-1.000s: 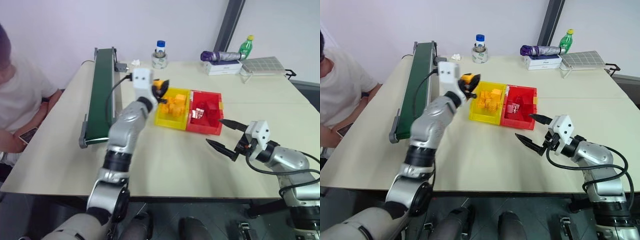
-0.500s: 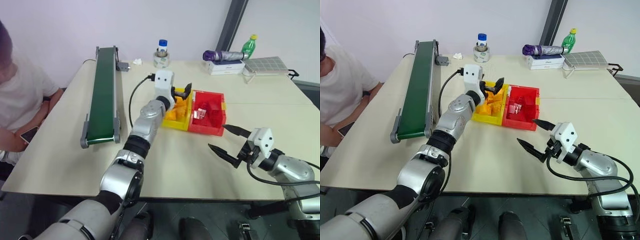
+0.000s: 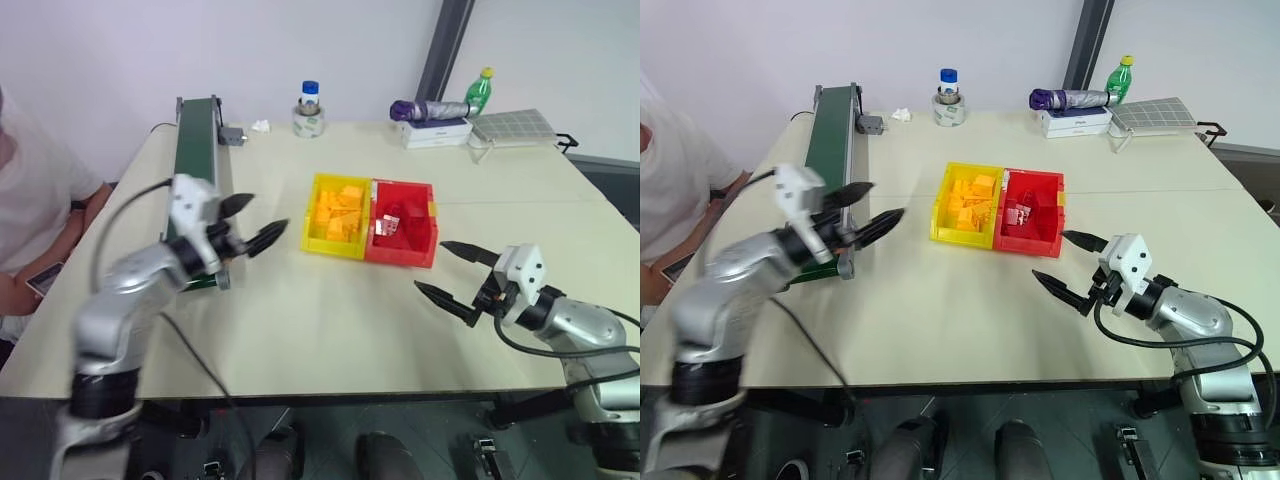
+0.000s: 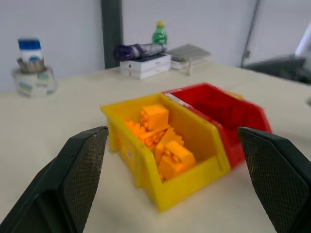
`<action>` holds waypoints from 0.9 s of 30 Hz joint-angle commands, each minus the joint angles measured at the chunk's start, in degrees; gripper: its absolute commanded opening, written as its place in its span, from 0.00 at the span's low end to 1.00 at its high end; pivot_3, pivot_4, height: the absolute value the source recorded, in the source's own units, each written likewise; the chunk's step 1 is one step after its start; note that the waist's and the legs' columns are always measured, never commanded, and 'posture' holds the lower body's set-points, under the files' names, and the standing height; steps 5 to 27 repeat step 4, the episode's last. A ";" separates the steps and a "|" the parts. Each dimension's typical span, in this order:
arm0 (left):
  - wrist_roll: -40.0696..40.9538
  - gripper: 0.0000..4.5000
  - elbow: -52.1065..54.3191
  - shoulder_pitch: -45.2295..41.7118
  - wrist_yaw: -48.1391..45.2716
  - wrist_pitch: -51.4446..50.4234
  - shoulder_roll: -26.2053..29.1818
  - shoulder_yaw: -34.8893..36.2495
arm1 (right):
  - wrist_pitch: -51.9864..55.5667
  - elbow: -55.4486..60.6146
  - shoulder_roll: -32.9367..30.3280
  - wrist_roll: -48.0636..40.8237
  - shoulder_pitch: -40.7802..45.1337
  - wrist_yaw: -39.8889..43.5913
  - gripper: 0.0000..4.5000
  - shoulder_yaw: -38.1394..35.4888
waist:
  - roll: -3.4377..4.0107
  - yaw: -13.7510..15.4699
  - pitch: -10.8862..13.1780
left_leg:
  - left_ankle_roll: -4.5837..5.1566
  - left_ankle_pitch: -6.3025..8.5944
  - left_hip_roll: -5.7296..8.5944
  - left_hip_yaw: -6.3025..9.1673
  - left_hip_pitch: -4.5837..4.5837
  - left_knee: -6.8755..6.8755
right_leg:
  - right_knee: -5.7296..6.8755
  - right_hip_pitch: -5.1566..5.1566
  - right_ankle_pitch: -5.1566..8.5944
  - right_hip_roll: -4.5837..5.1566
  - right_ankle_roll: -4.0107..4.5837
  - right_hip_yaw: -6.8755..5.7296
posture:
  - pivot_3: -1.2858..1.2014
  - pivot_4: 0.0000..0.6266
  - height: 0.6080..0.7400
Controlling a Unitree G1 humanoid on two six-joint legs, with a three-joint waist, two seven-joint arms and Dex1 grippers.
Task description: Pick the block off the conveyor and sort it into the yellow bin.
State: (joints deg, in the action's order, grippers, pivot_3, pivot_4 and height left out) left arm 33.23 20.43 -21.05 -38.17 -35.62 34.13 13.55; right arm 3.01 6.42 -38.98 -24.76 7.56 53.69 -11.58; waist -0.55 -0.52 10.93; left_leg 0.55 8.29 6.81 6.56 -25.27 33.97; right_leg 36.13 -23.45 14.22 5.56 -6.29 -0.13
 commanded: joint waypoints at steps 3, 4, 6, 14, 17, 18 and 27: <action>1.96 0.99 -2.68 9.81 -4.78 3.67 5.17 11.45 | -0.99 -2.06 -0.88 -0.40 2.77 2.39 1.00 -0.39 | 0.05 -0.01 -0.01 | 0.00 0.00 -0.01 -0.01 -0.02 -0.09 | 0.02 -0.08 0.02 0.00 0.02 0.06 | 0.52 0.24 1.00; 1.26 0.99 -3.84 10.76 -5.11 5.15 5.22 12.13 | -0.98 -2.38 -0.89 -0.42 3.06 2.61 1.00 -0.39 | 0.05 -0.01 -0.01 | 0.00 0.00 -0.04 -0.01 -0.05 -0.11 | 0.03 -0.12 0.02 0.00 0.03 0.05 | 0.52 0.24 1.00; 1.26 0.99 -3.84 10.76 -5.11 5.15 5.22 12.13 | -0.98 -2.38 -0.89 -0.42 3.06 2.61 1.00 -0.39 | 0.05 -0.01 -0.01 | 0.00 0.00 -0.04 -0.01 -0.05 -0.11 | 0.03 -0.12 0.02 0.00 0.03 0.05 | 0.52 0.24 1.00; 1.26 0.99 -3.84 10.76 -5.11 5.15 5.22 12.13 | -0.98 -2.38 -0.89 -0.42 3.06 2.61 1.00 -0.39 | 0.05 -0.01 -0.01 | 0.00 0.00 -0.04 -0.01 -0.05 -0.11 | 0.03 -0.12 0.02 0.00 0.03 0.05 | 0.52 0.24 1.00; 1.26 0.99 -3.84 10.76 -5.11 5.15 5.22 12.13 | -0.98 -2.38 -0.89 -0.42 3.06 2.61 1.00 -0.39 | 0.05 -0.01 -0.01 | 0.00 0.00 -0.04 -0.01 -0.05 -0.11 | 0.03 -0.12 0.02 0.00 0.03 0.05 | 0.52 0.24 1.00; 1.26 0.99 -3.84 10.76 -5.11 5.15 5.22 12.13 | -0.98 -2.38 -0.89 -0.42 3.06 2.61 1.00 -0.39 | 0.05 -0.01 -0.01 | 0.00 0.00 -0.04 -0.01 -0.05 -0.11 | 0.03 -0.12 0.02 0.00 0.03 0.05 | 0.52 0.24 1.00; 1.26 0.99 -3.84 10.76 -5.11 5.15 5.22 12.13 | -0.98 -2.38 -0.89 -0.42 3.06 2.61 1.00 -0.39 | 0.05 -0.01 -0.01 | 0.00 0.00 -0.04 -0.01 -0.05 -0.11 | 0.03 -0.12 0.02 0.00 0.03 0.05 | 0.52 0.24 1.00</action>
